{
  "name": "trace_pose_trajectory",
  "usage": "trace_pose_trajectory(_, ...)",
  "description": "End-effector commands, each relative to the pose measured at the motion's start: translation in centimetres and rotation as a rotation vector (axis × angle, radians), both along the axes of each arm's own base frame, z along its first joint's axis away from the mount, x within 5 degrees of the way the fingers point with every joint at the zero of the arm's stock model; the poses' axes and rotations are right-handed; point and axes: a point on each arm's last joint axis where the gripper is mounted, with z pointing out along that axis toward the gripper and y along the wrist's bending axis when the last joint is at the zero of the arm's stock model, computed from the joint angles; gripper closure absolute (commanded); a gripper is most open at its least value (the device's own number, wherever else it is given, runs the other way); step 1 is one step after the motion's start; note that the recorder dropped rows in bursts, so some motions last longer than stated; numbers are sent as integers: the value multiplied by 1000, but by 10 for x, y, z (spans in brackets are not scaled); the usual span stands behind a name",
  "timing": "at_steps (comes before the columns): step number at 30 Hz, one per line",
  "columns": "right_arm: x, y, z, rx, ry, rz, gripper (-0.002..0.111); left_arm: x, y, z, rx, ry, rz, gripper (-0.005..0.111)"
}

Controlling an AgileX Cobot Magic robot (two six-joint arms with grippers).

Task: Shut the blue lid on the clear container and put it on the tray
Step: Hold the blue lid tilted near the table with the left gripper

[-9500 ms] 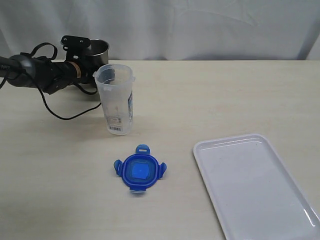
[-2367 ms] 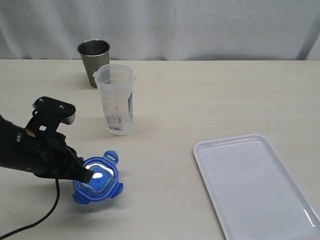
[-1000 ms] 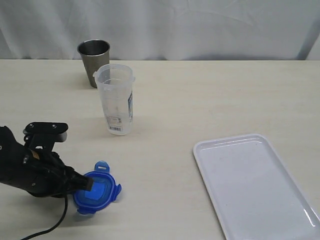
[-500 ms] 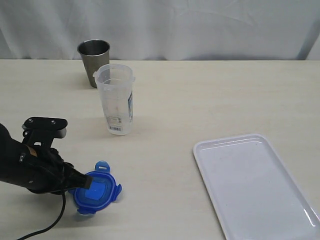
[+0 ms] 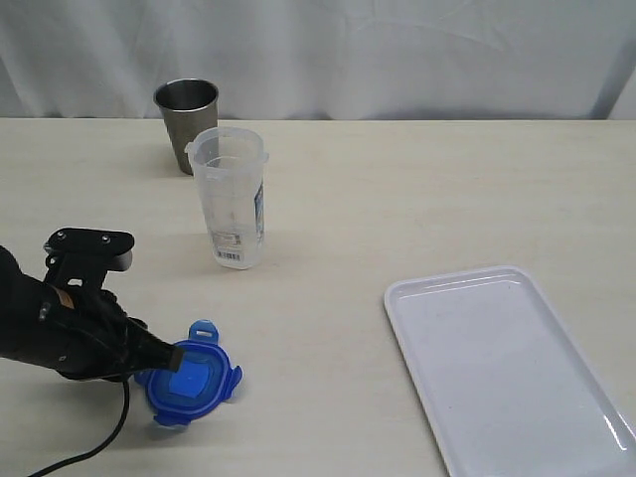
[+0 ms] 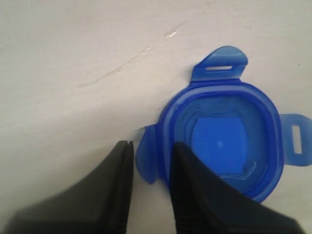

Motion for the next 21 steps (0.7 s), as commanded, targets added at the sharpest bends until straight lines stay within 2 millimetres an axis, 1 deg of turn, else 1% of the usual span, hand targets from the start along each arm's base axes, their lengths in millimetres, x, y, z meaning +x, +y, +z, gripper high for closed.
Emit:
trace_pose_trajectory(1,0,0,-1,-3,-6,-7,104,0,-1,0,1,-28,-9,75)
trace_pose_trajectory(8,0,0,-1,-3,-6,-7,104,-1,0,-1,3,-29,-7,75)
trace_pose_trajectory(16,0,0,-1,-3,-6,-7,104,-1,0,-13,24,12,-6,75)
trace_pose_trajectory(21,0,0,-1,-3,-6,-7,104,0,0,-14,26,1,-3,75)
